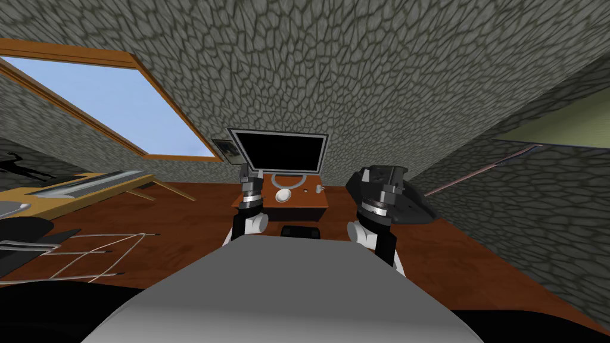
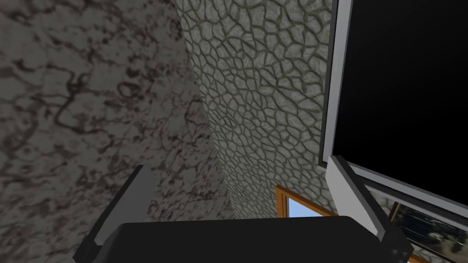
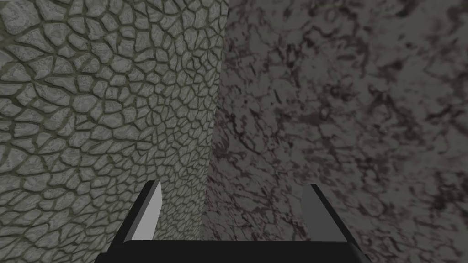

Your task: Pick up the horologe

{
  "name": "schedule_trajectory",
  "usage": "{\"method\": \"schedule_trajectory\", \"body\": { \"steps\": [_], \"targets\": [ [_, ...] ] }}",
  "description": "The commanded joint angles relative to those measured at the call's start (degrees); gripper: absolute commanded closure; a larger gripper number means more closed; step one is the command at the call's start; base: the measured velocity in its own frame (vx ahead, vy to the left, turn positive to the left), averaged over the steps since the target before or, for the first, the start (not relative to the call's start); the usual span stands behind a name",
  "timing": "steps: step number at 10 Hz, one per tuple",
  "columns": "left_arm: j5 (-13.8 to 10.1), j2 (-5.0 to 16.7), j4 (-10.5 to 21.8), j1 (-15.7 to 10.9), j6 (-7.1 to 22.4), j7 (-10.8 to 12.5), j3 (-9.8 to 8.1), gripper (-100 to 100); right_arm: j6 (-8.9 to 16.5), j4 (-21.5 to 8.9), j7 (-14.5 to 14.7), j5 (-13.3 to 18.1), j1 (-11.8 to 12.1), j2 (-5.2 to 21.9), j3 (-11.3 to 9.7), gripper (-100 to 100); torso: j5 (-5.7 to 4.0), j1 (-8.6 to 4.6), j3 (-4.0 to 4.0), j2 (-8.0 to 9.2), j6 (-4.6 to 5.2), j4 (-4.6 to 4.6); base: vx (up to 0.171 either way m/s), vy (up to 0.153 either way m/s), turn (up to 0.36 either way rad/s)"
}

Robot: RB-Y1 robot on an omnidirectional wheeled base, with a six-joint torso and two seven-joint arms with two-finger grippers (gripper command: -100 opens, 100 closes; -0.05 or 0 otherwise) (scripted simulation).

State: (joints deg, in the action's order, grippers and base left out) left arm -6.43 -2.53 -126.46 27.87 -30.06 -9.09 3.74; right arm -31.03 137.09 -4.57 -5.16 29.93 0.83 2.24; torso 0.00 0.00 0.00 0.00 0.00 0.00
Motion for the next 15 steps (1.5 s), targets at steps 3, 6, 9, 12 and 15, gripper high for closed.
{"method": "schedule_trajectory", "body": {
  "steps": [3, 6, 9, 12, 15],
  "targets": [
    [-1.13, 5.42, 1.92, -0.55, 2.19, 0.56, -2.14, -100, 0.0, 0.0, 0.0, 0.0, 0.0, 0.0, 0.0, 0, -0.01, -0.07, 0.05, 0.1, 0.01, 0.02, -0.03, -0.027, -0.053],
    [-2.94, 9.89, 5.39, -1.41, 6.03, 1.54, -5.75, -100, 0.0, 0.0, 0.0, 0.0, -0.01, -0.01, -0.01, 0, -0.04, -0.19, 0.13, 0.23, 0.01, 0.05, -0.063, -0.064, -0.111],
    [-5.25, 13.44, 10.22, -2.51, 10.82, 2.9, -10.56, -100, 0.0, 0.0, 0.0, 0.0, -0.01, -0.01, -0.01, 0, -0.08, -0.36, 0.15, 0.26, 0.02, 0.06, -0.065, -0.102, -0.156],
    [-6.94, 15.31, 13.76, -3.35, 15.26, 3.98, -14.58, -100, 0.0, 0.0, 0.0, 0.0, -0.01, 0.0, -0.01, 0, -0.05, -0.19, 0.12, 0.19, 0.02, 0.05, -0.048, -0.071, -0.139],
    [-8.65, 16.81, 17.76, -4.23, 19.93, 5.16, -18.49, -100, 0.0, 0.0, 0.0, 0.0, 0.0, 0.0, 0.0, 0, -0.04, -0.18, 0.07, 0.12, 0.01, 0.03, -0.025, -0.073, -0.159]
  ]
}}
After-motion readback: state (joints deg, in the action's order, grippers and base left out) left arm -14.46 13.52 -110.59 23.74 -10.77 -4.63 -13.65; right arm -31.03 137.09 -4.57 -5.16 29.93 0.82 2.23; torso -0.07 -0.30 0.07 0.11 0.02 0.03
